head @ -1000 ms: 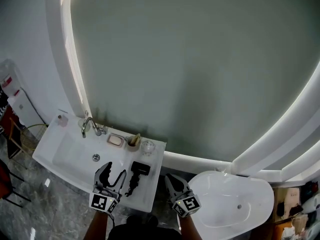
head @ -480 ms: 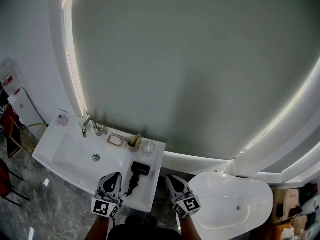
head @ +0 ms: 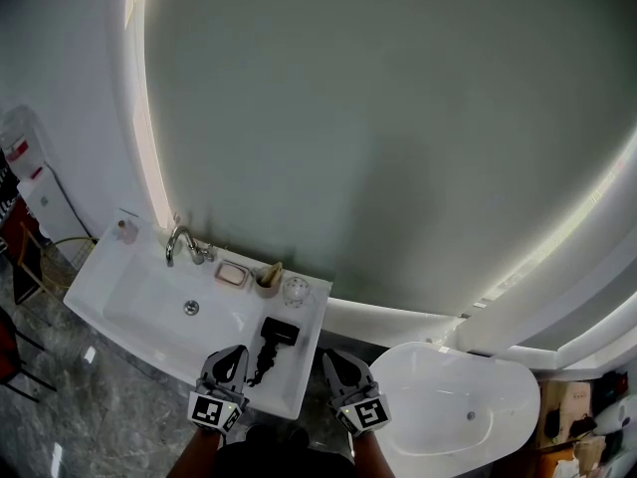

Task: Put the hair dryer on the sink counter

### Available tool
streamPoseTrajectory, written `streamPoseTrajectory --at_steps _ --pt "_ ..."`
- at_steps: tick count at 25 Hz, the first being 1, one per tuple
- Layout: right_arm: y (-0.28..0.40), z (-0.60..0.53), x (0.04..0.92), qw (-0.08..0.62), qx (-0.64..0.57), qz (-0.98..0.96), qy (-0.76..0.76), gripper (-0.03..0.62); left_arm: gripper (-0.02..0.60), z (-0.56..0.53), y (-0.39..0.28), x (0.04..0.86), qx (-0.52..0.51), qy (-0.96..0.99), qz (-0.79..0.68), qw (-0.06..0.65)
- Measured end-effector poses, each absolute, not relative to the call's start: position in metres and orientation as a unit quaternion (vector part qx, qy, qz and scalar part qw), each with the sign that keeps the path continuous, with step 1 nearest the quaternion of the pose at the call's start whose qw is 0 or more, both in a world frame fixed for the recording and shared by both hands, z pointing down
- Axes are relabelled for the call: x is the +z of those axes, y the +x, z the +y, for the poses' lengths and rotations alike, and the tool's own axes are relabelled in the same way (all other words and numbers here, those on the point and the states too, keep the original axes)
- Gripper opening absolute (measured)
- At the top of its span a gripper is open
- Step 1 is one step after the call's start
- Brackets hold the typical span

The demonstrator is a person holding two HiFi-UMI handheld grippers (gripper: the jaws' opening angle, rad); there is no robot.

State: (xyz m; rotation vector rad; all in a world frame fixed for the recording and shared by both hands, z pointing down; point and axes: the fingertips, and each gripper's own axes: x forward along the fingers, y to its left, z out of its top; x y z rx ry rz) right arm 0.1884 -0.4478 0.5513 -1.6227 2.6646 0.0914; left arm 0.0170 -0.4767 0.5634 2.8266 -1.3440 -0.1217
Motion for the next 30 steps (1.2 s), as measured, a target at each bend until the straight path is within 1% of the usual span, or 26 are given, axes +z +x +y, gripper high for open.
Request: streamPoseTrajectory --at_steps 3,7,10,17,26,30 --pt "0.187 -0.447 0.552 0.004 0.039 0.853 -0.521 0.032 0.023 -0.476 0.018 0.562 -0.039 0.904 -0.425 -0.001" --pt "0.192 -0.445 0.556 0.018 0.011 0.846 -0.533 0.032 0.023 -0.475 0.018 0.557 -0.039 0.907 -0.419 -0.009" --pt "0.194 -0.448 0.555 0.014 0.013 0.843 -0.538 0.032 0.023 -0.478 0.015 0.554 -0.042 0.908 -0.417 -0.008" --pt "0.203 -0.456 0.554 0.008 0.005 0.836 -0.549 0.032 0.023 -0.486 0.014 0.553 -0.035 0.912 -0.409 -0.004" --pt "0.199 -0.458 0.562 -0.024 -0.017 0.834 -0.552 0.031 0.023 -0.486 0.015 0.557 -0.024 0.916 -0.400 0.011" --pt "0.204 -0.462 0.564 -0.015 -0.032 0.829 -0.558 0.032 0.023 -0.491 0.013 0.551 -0.031 0.914 -0.405 0.010"
